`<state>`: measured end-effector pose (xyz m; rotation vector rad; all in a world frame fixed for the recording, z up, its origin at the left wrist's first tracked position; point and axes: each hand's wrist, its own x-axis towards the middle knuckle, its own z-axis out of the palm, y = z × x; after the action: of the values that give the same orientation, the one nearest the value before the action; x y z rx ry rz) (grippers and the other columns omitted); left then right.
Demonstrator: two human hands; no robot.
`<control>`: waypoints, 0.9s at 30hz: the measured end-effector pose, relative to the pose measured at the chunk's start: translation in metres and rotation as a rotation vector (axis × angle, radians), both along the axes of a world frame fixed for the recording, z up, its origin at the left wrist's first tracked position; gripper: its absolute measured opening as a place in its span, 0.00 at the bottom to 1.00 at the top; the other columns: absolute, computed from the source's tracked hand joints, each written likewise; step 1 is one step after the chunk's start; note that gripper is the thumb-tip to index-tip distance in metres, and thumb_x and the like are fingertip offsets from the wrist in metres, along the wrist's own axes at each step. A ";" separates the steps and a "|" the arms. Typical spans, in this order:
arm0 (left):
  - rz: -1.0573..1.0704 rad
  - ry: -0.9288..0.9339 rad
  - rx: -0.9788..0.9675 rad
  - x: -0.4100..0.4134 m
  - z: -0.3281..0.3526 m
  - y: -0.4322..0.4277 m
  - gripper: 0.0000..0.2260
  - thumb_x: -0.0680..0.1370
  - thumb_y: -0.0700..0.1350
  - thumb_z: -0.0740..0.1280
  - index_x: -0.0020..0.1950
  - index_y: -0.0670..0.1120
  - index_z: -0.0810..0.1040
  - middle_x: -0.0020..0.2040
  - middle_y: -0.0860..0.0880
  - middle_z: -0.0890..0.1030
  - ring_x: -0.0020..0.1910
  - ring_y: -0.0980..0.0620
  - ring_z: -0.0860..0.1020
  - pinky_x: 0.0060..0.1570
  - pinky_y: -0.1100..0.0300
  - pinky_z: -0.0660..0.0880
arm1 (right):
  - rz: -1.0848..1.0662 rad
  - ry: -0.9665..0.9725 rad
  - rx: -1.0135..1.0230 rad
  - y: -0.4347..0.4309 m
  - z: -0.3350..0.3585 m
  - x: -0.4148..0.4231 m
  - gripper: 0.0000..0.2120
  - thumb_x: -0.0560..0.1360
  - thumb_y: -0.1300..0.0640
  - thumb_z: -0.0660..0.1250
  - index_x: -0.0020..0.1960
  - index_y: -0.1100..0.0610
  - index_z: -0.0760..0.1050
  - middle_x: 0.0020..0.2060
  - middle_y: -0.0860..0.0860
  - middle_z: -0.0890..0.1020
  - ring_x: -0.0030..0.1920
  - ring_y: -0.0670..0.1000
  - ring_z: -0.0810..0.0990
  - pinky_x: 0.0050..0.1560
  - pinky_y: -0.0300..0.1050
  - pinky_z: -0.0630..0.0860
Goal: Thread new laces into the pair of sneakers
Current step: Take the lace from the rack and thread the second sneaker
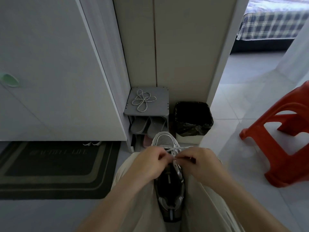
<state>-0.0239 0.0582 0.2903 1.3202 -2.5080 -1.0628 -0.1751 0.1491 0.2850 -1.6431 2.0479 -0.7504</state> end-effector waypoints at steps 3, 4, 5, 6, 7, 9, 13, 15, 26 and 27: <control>0.060 -0.104 -0.239 -0.004 -0.011 -0.006 0.10 0.79 0.51 0.61 0.51 0.52 0.81 0.48 0.52 0.78 0.52 0.51 0.74 0.49 0.54 0.74 | -0.087 0.113 0.020 -0.011 -0.009 -0.016 0.05 0.74 0.49 0.67 0.48 0.44 0.81 0.39 0.40 0.79 0.42 0.44 0.78 0.43 0.43 0.75; 0.048 -0.118 -0.260 -0.006 -0.014 -0.005 0.10 0.79 0.51 0.61 0.54 0.54 0.81 0.51 0.52 0.76 0.54 0.51 0.72 0.51 0.56 0.73 | -0.097 0.145 0.038 -0.014 -0.012 -0.020 0.06 0.74 0.49 0.66 0.49 0.43 0.81 0.40 0.40 0.79 0.44 0.46 0.78 0.44 0.44 0.76; 0.031 -0.133 -0.260 -0.009 -0.015 -0.005 0.11 0.79 0.51 0.61 0.56 0.55 0.81 0.53 0.52 0.75 0.56 0.50 0.70 0.51 0.57 0.72 | -0.097 0.166 0.056 -0.017 -0.015 -0.022 0.07 0.75 0.50 0.65 0.50 0.43 0.81 0.42 0.41 0.80 0.46 0.47 0.79 0.44 0.45 0.76; 0.018 -0.146 -0.264 -0.012 -0.015 -0.004 0.11 0.78 0.51 0.61 0.57 0.56 0.80 0.55 0.52 0.74 0.57 0.50 0.69 0.52 0.57 0.70 | -0.093 0.181 0.075 -0.021 -0.017 -0.024 0.08 0.75 0.50 0.64 0.51 0.42 0.80 0.44 0.41 0.80 0.47 0.48 0.79 0.46 0.46 0.76; 0.008 -0.159 -0.270 -0.015 -0.015 -0.004 0.12 0.78 0.52 0.61 0.59 0.57 0.79 0.57 0.52 0.73 0.59 0.50 0.68 0.54 0.57 0.69 | -0.091 0.189 0.086 -0.023 -0.019 -0.025 0.09 0.75 0.51 0.64 0.52 0.43 0.80 0.46 0.42 0.81 0.49 0.48 0.78 0.46 0.46 0.76; 0.009 -0.168 -0.271 -0.020 -0.014 -0.003 0.13 0.77 0.53 0.62 0.61 0.58 0.78 0.58 0.52 0.70 0.60 0.50 0.66 0.57 0.57 0.66 | -0.091 0.174 0.077 -0.026 -0.020 -0.027 0.07 0.75 0.51 0.65 0.50 0.44 0.79 0.47 0.42 0.81 0.49 0.48 0.78 0.47 0.45 0.75; 0.087 -0.096 -0.274 -0.022 -0.019 0.002 0.12 0.76 0.55 0.64 0.59 0.59 0.79 0.53 0.56 0.65 0.58 0.52 0.65 0.56 0.60 0.63 | -0.091 0.104 0.005 -0.030 -0.021 -0.027 0.03 0.75 0.51 0.67 0.47 0.46 0.79 0.43 0.42 0.78 0.45 0.46 0.78 0.45 0.44 0.75; 0.123 -0.072 -0.283 -0.023 -0.021 0.005 0.12 0.76 0.56 0.65 0.58 0.59 0.79 0.51 0.56 0.64 0.57 0.53 0.65 0.55 0.61 0.62 | -0.075 0.076 -0.014 -0.031 -0.021 -0.027 0.02 0.75 0.51 0.67 0.46 0.46 0.79 0.43 0.43 0.79 0.43 0.45 0.79 0.45 0.46 0.76; 0.136 -0.045 -0.241 -0.028 -0.021 0.004 0.12 0.76 0.56 0.65 0.58 0.58 0.79 0.51 0.57 0.62 0.56 0.54 0.64 0.52 0.61 0.59 | 0.002 0.146 0.020 -0.039 -0.015 -0.018 0.04 0.74 0.53 0.67 0.46 0.48 0.80 0.44 0.47 0.77 0.43 0.48 0.76 0.44 0.47 0.75; 0.133 -0.048 -0.240 -0.029 -0.020 0.003 0.11 0.76 0.55 0.66 0.57 0.58 0.80 0.51 0.57 0.63 0.57 0.54 0.65 0.53 0.61 0.59 | -0.003 0.134 0.016 -0.040 -0.016 -0.018 0.04 0.74 0.53 0.67 0.46 0.48 0.81 0.43 0.47 0.77 0.42 0.48 0.76 0.43 0.46 0.74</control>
<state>-0.0527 0.0607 0.2702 1.4319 -2.4467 -0.6871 -0.1933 0.1095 0.2694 -1.7231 2.1422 -0.6389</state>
